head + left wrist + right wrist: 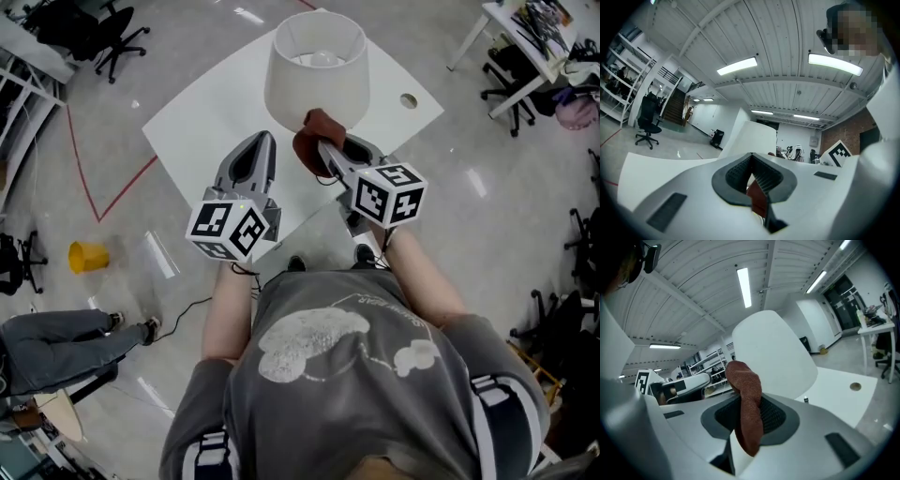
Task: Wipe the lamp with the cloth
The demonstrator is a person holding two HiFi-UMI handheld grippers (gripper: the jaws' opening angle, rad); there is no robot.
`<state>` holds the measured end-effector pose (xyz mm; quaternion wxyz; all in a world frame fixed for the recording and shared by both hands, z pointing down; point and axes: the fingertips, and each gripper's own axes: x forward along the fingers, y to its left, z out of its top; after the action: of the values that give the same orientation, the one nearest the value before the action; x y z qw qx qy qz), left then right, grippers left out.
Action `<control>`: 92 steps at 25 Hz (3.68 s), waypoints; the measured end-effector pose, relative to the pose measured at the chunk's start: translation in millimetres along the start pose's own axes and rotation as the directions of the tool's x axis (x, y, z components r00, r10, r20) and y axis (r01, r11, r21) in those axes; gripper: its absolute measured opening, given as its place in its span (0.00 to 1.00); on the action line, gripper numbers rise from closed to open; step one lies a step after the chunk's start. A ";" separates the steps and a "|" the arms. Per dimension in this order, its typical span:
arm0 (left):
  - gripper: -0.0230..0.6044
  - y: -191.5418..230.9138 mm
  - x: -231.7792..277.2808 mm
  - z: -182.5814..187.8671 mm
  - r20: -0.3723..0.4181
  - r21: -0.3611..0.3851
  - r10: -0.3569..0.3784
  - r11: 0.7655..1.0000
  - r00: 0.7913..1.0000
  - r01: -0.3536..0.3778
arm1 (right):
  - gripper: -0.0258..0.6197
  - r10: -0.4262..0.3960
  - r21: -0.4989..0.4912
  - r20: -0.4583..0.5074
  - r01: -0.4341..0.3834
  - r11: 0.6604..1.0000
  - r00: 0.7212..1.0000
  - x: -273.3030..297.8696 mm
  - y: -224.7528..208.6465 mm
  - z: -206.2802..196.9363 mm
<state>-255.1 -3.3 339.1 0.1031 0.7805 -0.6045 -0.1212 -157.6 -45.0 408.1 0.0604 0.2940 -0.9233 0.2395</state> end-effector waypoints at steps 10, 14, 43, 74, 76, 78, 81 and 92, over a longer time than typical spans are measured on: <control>0.05 -28.4 20.1 -30.5 -0.010 -0.007 0.137 0.990 0.990 -0.138 | 0.18 0.107 -0.012 -0.146 -0.110 0.994 0.983 -8.5 -40.7 -31.5; 0.05 -39.0 28.4 -34.1 0.001 -0.001 0.188 0.982 0.982 -0.188 | 0.18 0.155 -0.022 -0.184 -0.162 0.986 0.970 -17.5 -50.4 -34.9; 0.05 -75.4 35.3 34.2 0.153 0.081 0.273 0.954 0.950 -0.287 | 0.18 0.427 -0.146 -0.075 -0.433 0.889 0.901 -27.6 -11.6 81.3; 0.05 -109.3 83.2 -67.0 0.113 -0.029 0.555 0.831 0.824 -0.556 | 0.18 0.520 -0.122 -0.374 -0.596 0.793 0.768 -38.4 -141.0 16.7; 0.05 -116.0 84.4 -61.8 0.143 -0.029 0.570 0.819 0.809 -0.573 | 0.18 0.547 -0.132 -0.369 -0.625 0.769 0.751 -43.2 -142.4 26.5; 0.05 -121.4 83.5 -53.5 0.181 -0.026 0.585 0.806 0.790 -0.591 | 0.18 0.573 -0.139 -0.360 -0.650 0.747 0.736 -47.5 -143.9 35.4; 0.05 -127.4 85.2 -38.3 0.225 -0.013 0.599 0.790 0.768 -0.612 | 0.18 0.616 -0.143 -0.327 -0.681 0.718 0.717 -50.7 -139.7 57.5; 0.05 -147.2 89.9 5.8 0.315 0.022 0.574 0.791 0.756 -0.611 | 0.18 0.718 -0.226 -0.196 -0.743 0.629 0.668 -48.8 -77.2 132.2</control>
<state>-100.2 -54.0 282.6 -0.0025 0.5266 -0.8352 -0.1584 -69.5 -138.1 311.2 0.0403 -0.1284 -0.9837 0.1192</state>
